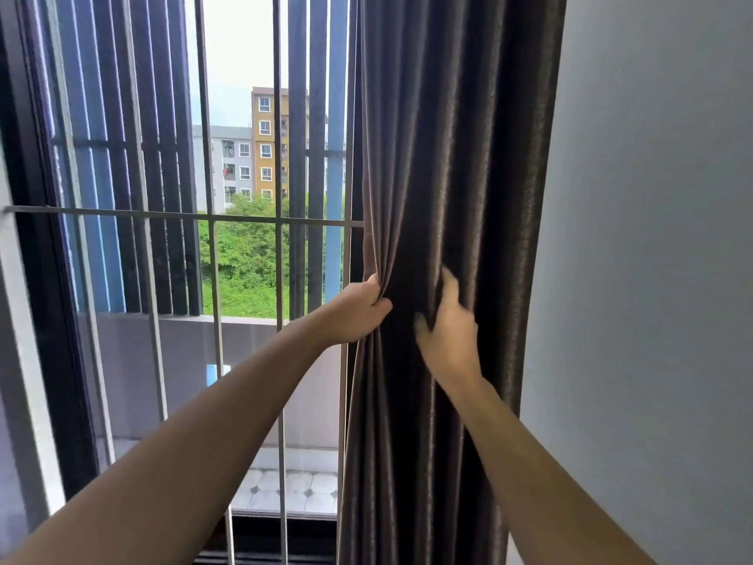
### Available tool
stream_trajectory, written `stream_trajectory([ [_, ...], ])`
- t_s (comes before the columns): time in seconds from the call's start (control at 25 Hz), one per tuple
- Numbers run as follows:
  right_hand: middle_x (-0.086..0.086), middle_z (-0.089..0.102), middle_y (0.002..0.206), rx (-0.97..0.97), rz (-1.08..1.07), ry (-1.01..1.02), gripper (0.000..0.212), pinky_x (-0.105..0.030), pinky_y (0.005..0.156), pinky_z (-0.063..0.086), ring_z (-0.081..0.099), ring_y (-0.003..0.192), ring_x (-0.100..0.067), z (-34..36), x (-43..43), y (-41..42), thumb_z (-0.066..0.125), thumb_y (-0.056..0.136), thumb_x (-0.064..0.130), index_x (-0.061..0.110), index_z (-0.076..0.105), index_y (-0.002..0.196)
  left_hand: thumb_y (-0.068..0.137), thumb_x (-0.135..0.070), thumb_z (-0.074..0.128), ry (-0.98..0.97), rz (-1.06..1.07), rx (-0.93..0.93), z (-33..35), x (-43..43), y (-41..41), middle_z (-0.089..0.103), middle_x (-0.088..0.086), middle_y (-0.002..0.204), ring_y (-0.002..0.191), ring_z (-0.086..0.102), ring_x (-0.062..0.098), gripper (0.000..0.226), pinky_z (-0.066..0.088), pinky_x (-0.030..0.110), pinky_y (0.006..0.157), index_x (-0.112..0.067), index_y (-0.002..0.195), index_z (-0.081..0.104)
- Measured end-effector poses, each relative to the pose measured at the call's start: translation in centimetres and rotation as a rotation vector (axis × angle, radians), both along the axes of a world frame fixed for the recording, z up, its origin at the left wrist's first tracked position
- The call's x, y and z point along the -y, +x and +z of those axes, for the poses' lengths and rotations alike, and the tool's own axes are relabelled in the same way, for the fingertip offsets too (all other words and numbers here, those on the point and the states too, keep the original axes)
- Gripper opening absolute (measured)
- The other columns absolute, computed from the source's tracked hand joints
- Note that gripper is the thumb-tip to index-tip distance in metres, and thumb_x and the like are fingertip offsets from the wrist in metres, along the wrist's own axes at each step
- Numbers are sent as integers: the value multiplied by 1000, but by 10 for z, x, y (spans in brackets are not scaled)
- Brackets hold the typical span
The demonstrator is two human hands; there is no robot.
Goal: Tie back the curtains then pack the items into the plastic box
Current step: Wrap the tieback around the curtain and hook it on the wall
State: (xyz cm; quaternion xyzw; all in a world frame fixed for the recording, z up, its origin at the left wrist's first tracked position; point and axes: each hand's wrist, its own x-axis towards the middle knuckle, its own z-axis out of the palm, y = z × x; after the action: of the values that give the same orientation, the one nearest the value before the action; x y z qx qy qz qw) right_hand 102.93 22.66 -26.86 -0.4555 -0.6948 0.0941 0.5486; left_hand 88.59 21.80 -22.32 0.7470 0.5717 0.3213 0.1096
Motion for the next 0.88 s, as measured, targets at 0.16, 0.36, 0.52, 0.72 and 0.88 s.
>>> stream_trajectory([
  [0.16,-7,65,119,192,102,-130,62,-29,97,49,65,104,-19,-55,10,-8,55,89,6,19,30,144,96,-18,35,3,13,-7,-1,-3,-3,59,13,103,87,57,20,43,46,29,75,2,134,34],
  [0.36,-5,64,114,198,168,-129,58,-21,93,45,63,103,-19,-72,13,-14,54,89,6,15,35,143,95,-20,35,-11,-6,17,2,-3,9,58,13,104,90,58,23,27,51,40,83,-7,117,43],
  [0.52,4,62,114,191,286,-188,63,-24,95,49,60,104,-12,-75,17,-13,54,84,7,23,34,142,83,-42,48,7,-79,65,1,1,18,60,3,101,91,59,17,50,51,34,81,-14,124,44],
  [0.72,2,35,147,135,8,219,69,-26,110,25,31,135,-14,-57,15,2,64,78,23,21,36,141,90,-24,45,163,80,-100,-6,-1,19,57,11,87,85,59,32,43,47,38,67,2,123,39],
  [0.88,-8,37,146,-242,-77,233,81,-35,108,38,40,133,-19,-4,-2,13,71,81,14,19,21,145,92,-18,42,73,-32,25,-6,2,9,59,6,88,74,57,15,32,45,28,63,-6,122,43],
])
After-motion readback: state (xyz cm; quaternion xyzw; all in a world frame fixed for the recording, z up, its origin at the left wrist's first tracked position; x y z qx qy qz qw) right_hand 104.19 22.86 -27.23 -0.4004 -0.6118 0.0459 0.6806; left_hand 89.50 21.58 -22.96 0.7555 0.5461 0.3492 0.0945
